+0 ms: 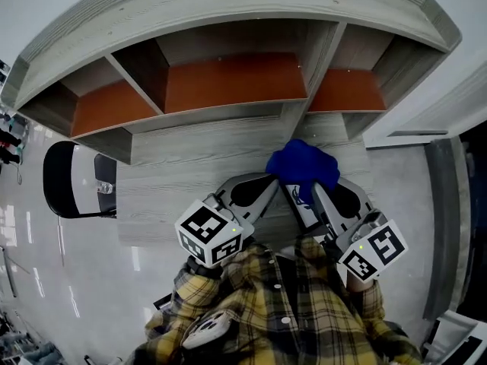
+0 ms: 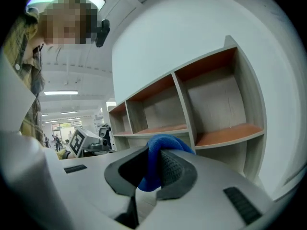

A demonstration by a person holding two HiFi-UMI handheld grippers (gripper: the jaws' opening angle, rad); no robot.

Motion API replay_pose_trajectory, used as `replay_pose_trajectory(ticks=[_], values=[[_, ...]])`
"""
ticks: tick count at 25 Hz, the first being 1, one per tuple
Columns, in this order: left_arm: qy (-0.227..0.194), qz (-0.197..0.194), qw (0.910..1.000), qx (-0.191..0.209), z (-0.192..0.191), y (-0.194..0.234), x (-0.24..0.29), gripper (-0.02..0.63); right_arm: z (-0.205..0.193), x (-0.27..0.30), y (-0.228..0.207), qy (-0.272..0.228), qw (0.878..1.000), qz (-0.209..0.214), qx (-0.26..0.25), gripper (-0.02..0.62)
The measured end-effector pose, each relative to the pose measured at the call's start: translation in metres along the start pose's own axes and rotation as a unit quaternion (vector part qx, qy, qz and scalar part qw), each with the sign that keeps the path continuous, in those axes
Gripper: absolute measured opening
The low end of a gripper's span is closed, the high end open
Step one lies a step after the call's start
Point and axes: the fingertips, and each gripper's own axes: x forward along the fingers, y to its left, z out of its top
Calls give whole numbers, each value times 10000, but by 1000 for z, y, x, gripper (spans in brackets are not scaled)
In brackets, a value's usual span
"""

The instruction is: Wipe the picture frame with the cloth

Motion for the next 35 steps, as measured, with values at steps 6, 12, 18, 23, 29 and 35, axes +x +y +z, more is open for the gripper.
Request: replay_pose_trajectory(ticks=[6,12,18,23,29,35], values=[[-39,-185,9998,73,13,-12,3,6,14,-7,2,-85,10000,-32,1,48],[3,-219,9997,86,8,-17,6,6,8,-11,0,-21,10000,4,33,48],[52,-191,9998,71,5,-18,0,6,4,-11,4,48,10000,17,38,48],[78,-224,9997,117,3,-16,-4,6,1,-12,6,10,10000,-65,58,48],[118,-307,9992,210,0,-14,-10,6,-3,-12,9,-84,9996,-247,74,48],[173,-374,9988,252,-3,-9,-14,6,-10,-11,13,-150,9990,-386,142,48]])
